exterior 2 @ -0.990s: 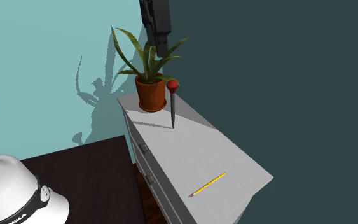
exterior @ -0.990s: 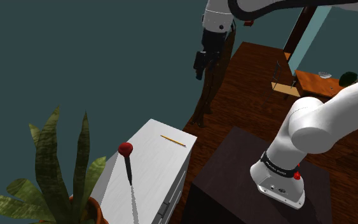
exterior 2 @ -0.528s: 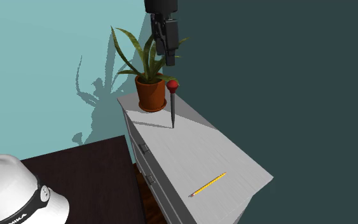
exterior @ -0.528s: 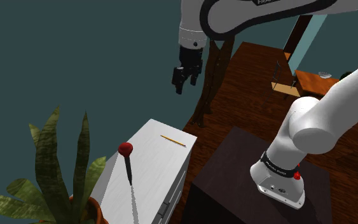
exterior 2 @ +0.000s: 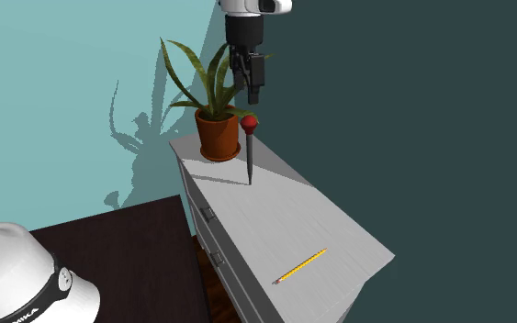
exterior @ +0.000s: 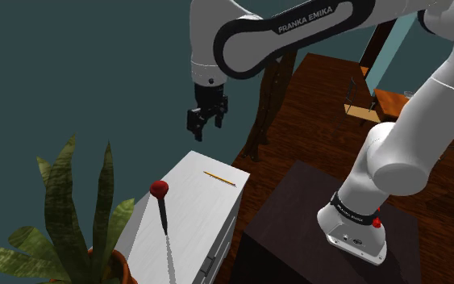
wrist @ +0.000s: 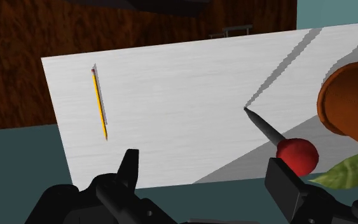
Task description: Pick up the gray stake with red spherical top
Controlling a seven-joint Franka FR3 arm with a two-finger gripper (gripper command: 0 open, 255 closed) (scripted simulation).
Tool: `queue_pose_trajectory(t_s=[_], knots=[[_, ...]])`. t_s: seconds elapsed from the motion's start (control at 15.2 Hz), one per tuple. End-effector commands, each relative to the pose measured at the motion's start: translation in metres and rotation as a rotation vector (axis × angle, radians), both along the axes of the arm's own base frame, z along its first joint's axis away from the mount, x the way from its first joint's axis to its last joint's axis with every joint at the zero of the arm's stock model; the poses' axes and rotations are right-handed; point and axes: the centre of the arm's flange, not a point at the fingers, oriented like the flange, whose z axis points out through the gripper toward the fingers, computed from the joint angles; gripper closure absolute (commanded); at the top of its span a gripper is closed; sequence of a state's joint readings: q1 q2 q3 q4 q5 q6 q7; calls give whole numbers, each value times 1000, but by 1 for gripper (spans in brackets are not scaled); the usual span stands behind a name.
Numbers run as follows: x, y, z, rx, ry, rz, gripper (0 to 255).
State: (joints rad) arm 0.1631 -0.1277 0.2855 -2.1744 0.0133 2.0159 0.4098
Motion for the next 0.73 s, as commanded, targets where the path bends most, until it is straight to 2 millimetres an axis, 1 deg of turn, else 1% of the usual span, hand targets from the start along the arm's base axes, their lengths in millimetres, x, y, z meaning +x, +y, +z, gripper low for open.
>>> queue_pose_trajectory(t_s=[0.0,0.66], knots=[[10,18,-17,3,9,7,0],[57,119,-91,17,52,46,0]])
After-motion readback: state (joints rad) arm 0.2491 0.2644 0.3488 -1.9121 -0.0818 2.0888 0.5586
